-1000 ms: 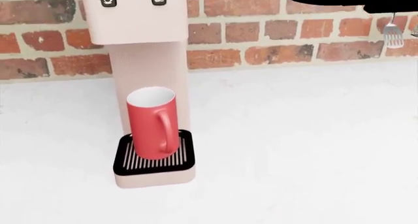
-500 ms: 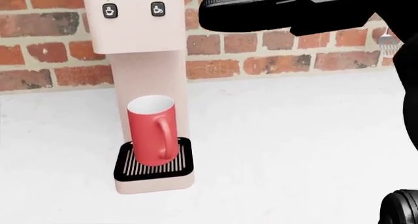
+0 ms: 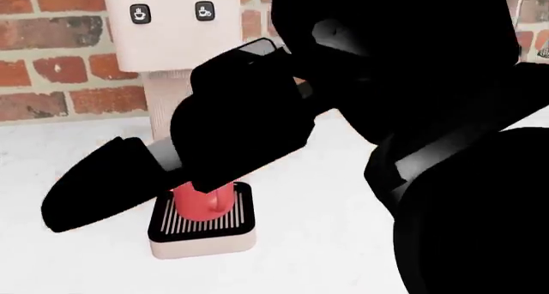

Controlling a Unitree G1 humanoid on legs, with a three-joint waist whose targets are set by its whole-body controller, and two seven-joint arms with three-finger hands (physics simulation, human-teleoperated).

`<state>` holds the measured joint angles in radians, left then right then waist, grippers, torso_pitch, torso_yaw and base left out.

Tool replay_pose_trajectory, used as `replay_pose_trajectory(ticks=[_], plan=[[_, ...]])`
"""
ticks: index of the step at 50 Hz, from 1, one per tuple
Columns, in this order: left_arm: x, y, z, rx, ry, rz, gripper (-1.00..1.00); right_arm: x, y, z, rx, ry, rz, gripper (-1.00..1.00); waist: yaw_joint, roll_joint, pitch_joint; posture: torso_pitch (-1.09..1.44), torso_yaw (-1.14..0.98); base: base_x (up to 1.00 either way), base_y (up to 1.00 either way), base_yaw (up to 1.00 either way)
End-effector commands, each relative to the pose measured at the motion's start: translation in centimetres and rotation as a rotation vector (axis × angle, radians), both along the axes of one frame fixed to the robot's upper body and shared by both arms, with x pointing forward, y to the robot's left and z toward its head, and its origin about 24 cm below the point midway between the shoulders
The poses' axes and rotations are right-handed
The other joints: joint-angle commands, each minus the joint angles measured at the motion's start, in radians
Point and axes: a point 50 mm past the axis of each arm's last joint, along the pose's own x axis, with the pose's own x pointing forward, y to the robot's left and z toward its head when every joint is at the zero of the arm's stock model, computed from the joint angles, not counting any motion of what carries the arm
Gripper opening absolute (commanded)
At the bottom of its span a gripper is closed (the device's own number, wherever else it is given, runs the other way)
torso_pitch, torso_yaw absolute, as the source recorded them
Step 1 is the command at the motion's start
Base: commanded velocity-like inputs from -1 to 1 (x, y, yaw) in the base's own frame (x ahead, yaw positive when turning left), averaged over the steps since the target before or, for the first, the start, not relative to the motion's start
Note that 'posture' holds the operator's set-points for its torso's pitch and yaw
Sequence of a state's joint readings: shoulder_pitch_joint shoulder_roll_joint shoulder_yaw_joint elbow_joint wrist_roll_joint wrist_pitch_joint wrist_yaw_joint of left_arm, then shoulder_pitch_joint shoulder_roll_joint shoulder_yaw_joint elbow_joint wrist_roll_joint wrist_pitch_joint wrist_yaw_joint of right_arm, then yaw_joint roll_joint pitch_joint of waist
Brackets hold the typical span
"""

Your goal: Press the button on the coffee machine to serve coffee.

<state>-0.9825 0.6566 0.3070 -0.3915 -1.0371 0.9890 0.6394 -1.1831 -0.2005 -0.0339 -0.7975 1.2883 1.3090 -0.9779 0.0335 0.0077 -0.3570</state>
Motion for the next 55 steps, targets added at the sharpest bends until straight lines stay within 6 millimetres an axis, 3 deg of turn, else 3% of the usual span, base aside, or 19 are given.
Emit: replay_pose_trajectory(ticks=[1, 22, 55], plan=[[-0.5, 0.1, 1.0, -0.01, -0.054, 0.002, 1.0, -0.2, 0.0, 0.6, 0.041, -0.008, 0.005, 1.0, 0.0, 0.006, 0.001, -0.63, 0.0, 0.0, 0.0, 0.0], [-0.3, 0.0, 0.8, -0.007, -0.048, 0.003, 1.0, 0.4, 1.3, -1.2, 0.071, 0.157, 0.202, 1.0, -0.002, 0.007, -0.003, -0.63, 0.0, 0.0, 0.0, 0.0], [-0.4, 0.0, 0.9, -0.007, -0.051, 0.004, 1.0, 2.5, 1.9, -3.0, 0.036, 0.235, 0.222, 1.0, -0.005, 0.008, -0.011, -0.63, 0.0, 0.0, 0.0, 0.0]])
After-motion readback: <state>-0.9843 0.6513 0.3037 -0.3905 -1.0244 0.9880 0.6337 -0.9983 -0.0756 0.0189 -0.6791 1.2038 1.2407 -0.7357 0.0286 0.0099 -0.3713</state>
